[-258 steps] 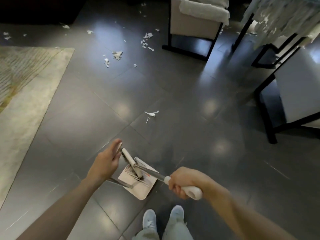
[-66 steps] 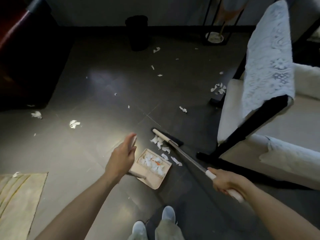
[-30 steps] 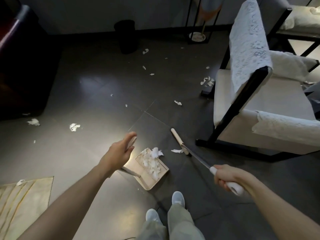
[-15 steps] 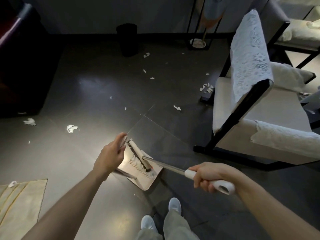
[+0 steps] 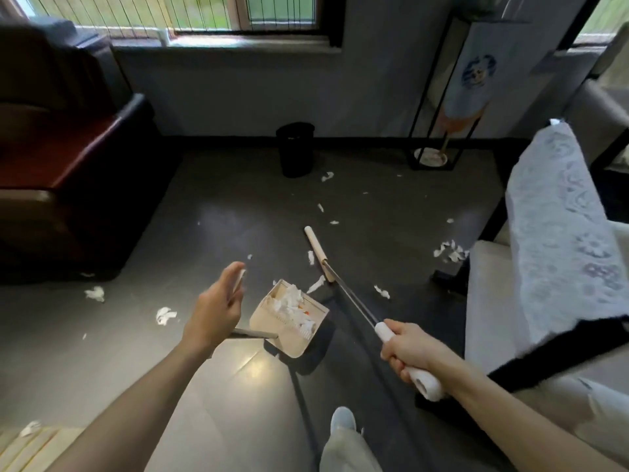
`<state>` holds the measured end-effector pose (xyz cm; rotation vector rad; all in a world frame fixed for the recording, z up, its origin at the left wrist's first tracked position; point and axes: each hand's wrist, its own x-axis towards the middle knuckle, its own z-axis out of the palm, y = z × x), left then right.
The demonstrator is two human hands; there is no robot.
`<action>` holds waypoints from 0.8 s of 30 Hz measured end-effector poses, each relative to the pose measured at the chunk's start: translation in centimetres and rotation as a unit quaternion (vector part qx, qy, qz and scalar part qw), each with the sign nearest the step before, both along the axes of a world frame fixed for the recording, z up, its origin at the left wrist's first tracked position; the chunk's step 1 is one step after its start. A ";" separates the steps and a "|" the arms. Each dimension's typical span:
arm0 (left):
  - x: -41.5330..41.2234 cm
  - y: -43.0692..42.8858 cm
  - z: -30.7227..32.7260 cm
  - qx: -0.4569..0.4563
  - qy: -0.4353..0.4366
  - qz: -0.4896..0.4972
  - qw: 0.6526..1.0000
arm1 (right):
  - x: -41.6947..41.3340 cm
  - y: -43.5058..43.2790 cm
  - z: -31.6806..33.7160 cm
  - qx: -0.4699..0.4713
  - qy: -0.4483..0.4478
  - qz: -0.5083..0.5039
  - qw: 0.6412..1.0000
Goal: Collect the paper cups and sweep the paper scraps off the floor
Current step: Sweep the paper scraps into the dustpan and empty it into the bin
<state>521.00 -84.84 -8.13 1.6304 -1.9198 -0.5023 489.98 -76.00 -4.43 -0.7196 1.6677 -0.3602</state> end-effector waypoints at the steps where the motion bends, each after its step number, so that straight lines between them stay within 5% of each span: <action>1: -0.6 -1.9 0.5 -0.004 0.003 0.006 1.000 | -0.1 -1.8 -0.4 -0.017 0.007 0.008 1.000; 24: -1.2 -46.9 8.2 -0.081 0.064 0.027 0.994 | -2.8 -45.2 -0.8 -0.023 -0.088 -0.121 0.988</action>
